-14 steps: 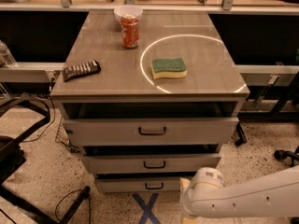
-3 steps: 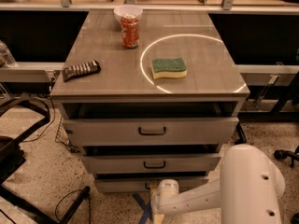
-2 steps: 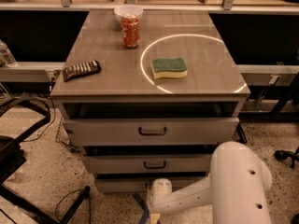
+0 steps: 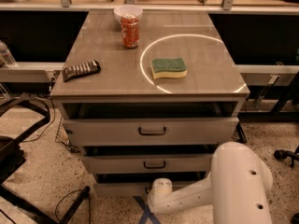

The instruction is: Open bottom drawer

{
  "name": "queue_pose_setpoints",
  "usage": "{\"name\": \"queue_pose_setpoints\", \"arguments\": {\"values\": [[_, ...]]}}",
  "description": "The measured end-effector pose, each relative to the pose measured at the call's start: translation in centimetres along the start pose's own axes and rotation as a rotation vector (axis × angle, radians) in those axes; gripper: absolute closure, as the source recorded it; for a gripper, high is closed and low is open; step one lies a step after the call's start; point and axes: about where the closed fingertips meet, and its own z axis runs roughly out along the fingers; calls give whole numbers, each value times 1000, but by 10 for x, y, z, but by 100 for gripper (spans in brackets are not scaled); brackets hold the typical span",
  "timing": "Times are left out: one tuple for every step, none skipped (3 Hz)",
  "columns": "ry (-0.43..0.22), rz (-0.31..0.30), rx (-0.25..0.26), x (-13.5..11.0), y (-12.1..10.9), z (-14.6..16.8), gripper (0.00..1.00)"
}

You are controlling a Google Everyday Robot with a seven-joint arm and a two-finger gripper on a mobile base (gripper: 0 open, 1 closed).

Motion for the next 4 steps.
{"name": "queue_pose_setpoints", "arguments": {"values": [[0, 0, -1, 0, 1, 0, 82], [0, 0, -3, 0, 2, 1, 100], [-5, 1, -4, 0, 6, -1, 100], [-62, 14, -3, -10, 30, -17, 100]]}}
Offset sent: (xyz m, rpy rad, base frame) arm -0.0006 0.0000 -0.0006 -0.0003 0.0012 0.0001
